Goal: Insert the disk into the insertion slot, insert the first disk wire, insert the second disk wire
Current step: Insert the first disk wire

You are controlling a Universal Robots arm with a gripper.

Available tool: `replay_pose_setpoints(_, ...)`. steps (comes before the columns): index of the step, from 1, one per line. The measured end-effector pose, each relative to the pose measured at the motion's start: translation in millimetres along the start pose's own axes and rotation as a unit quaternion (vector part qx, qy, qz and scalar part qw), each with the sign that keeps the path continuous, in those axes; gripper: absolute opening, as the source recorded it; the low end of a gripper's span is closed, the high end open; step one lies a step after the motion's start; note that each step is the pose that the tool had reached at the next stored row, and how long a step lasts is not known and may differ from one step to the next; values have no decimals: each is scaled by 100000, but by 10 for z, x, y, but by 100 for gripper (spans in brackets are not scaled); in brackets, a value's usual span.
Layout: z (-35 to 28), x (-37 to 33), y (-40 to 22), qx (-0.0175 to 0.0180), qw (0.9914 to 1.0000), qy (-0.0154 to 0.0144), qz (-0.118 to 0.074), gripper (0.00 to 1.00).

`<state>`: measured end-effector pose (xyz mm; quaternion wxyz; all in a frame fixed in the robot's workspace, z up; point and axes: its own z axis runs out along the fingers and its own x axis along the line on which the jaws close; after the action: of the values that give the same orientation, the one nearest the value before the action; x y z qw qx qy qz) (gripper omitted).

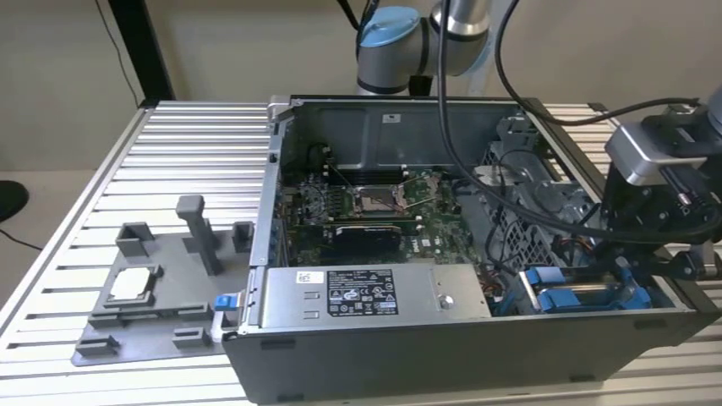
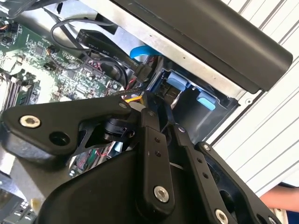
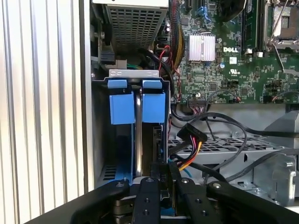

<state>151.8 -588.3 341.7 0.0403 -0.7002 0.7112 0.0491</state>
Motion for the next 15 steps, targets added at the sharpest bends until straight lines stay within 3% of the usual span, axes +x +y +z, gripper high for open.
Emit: replay_pose_setpoints(15,46,9,-1,9,100000,34,68,0)
